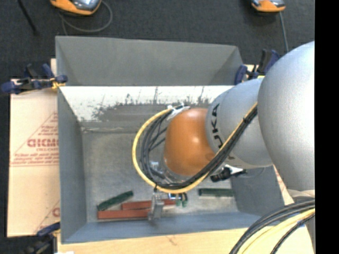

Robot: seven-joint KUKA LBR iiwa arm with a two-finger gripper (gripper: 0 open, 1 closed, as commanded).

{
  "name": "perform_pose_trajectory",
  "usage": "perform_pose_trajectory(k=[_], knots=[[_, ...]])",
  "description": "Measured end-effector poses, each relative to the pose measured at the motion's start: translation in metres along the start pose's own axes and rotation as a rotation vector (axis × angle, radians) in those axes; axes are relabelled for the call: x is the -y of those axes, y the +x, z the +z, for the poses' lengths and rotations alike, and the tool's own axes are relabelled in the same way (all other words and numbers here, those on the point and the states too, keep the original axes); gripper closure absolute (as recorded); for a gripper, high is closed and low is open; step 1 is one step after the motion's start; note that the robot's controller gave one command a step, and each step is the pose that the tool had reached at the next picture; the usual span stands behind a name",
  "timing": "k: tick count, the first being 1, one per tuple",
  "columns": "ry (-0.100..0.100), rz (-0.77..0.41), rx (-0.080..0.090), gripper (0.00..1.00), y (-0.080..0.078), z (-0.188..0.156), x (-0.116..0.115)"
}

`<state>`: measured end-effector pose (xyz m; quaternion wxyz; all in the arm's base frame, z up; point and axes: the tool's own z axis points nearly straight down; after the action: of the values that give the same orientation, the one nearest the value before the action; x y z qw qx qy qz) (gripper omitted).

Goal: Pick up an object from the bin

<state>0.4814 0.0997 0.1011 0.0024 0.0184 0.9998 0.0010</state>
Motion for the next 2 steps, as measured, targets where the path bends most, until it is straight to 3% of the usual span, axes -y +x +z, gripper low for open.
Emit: perform_pose_trajectory(k=[1,2], knots=[[0.002,0.053,-0.002,0.00,-0.009,0.001,0.054],[0.001,-0.027,0.003,0.00,-0.005,0.031,0.014]])
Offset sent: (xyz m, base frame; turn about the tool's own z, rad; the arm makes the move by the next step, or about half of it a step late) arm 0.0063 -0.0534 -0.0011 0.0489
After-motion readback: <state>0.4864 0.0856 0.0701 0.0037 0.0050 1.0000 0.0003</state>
